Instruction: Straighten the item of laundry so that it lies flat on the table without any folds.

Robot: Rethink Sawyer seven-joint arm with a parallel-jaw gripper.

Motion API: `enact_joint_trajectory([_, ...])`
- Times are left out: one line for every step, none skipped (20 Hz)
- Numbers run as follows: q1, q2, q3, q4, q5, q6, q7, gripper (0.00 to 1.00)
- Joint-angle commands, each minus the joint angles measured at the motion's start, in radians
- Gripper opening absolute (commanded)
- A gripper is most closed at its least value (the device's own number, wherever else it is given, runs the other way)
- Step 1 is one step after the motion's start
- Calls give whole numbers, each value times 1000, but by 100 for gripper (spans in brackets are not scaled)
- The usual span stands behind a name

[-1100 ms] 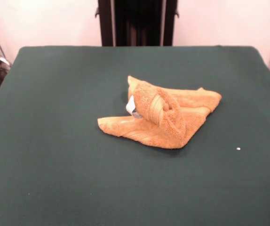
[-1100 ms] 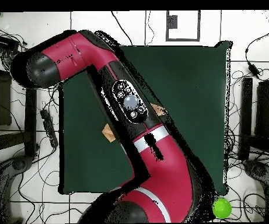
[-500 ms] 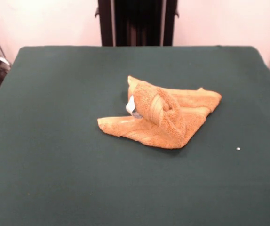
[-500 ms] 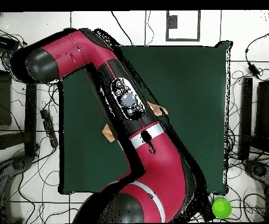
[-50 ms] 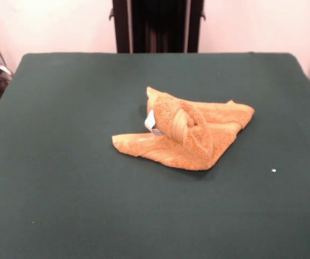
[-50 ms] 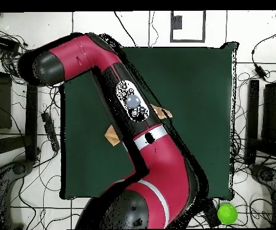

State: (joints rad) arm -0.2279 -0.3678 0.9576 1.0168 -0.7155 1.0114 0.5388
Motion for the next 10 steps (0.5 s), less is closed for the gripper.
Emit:
enact_joint_trajectory([10, 3, -30, 48, 4, 93, -225, 100])
enact_joint_trajectory([8, -2, -35, 60, 3, 89, -209, 100])
enact_joint_trajectory([6, -6, -40, 72, 3, 86, -194, 100])
enact_joint_trajectory([6, -9, -45, 79, 5, 84, -172, 100])
enact_joint_trajectory([6, -12, -51, 85, 7, 82, -149, 100])
enact_joint_trajectory([6, -15, -56, 92, 9, 81, -126, 100])
enact_joint_trajectory([6, -18, -61, 98, 11, 79, -104, 100])
enact_joint_trajectory([6, -21, -66, 105, 13, 78, -81, 100])
enact_joint_trajectory([-13, -41, -79, 180, 13, 34, -18, 100])
enact_joint_trajectory([-15, -44, -80, 190, 13, 28, -10, 100])
